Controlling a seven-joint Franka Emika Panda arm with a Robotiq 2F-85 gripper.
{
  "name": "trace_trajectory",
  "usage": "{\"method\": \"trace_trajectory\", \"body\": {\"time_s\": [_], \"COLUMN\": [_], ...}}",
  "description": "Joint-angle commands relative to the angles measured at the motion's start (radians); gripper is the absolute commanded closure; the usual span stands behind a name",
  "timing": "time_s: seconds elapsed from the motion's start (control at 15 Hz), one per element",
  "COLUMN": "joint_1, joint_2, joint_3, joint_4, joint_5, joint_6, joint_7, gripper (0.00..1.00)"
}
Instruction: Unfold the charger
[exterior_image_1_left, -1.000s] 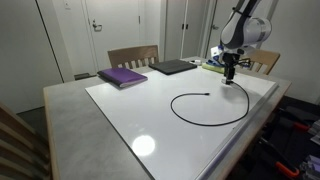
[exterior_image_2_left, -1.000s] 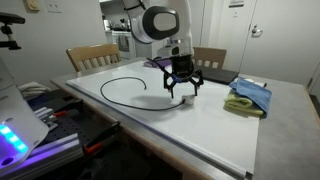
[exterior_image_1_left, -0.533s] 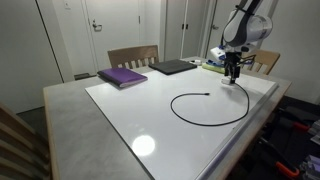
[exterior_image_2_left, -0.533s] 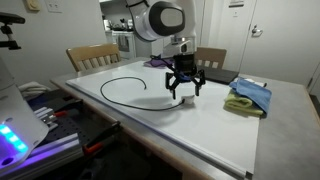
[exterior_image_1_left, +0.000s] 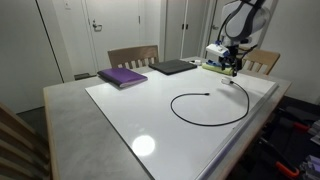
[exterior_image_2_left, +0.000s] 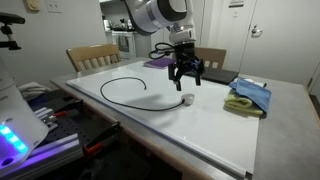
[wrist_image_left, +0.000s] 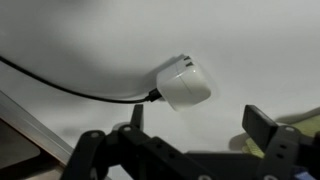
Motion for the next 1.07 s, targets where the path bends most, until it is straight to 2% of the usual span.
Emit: {"method": "trace_trajectory", "body": {"time_s": [0.0, 0.2, 0.33, 0.67, 1.0], "joint_1": [0.015, 0.042, 0.065, 0.091, 0.086], "joint_2": [-0.062, -0.087, -0.09, -0.103, -0.086], "joint_3": [0.072, 0.148, 0.172, 0.18, 0.232], "joint_4": [0.007, 0.0, -0.014, -0.096, -0.172], "joint_5": [-0.049, -0.048, -0.058, -0.089, -0.004], "joint_6": [-0.087, -0.118, -0.106, 0.027, 0.162], "joint_7": [-0.053, -0.005, 0.083, 0.332, 0.382], "gripper": [0.0, 0.0, 0.0, 0.0, 0.0]}}
